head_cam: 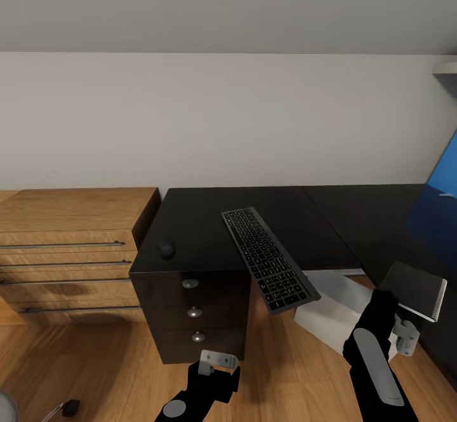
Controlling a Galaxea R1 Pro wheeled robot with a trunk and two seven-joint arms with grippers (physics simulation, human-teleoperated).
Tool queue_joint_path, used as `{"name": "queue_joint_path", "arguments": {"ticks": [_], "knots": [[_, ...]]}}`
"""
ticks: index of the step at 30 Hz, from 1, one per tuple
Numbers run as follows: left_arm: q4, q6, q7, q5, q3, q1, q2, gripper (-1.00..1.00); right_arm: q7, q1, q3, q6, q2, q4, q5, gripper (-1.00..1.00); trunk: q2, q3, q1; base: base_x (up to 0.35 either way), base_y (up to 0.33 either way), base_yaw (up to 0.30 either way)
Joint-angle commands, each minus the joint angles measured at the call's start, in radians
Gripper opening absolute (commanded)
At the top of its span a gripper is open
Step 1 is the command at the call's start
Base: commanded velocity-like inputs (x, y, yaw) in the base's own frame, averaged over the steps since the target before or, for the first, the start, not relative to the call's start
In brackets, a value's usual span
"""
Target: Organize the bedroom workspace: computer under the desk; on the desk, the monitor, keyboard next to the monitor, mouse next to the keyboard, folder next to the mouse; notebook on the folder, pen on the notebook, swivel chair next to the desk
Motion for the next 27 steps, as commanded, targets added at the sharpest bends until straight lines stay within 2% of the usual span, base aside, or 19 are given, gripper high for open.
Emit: {"name": "queue_joint_path", "arguments": {"ticks": [1,11,27], "knots": [[-0.001,0.003,0.009,0.011,-0.002,-0.001,0.0,1.0,-0.004,-0.001,-0.001,-0.002,0.0,-0.001,-0.007,-1.0,0.0,-0.001,0.0,0.0,0.0,0.0],[-0.001,0.003,0.009,0.011,-0.002,-0.001,0.0,1.0,-0.003,-0.001,0.007,0.004,0.001,-0.002,-0.01,-1.0,0.0,-0.001,0.0,0.0,0.0,0.0],[0.024,0.003,0.009,0.01,-0.002,-0.001,-0.002,1.0,-0.005,-0.001,0.014,0.02,0.007,-0.066,-0.012,-1.0,0.0,-0.001,0.0,0.0,0.0,0.0]]}}
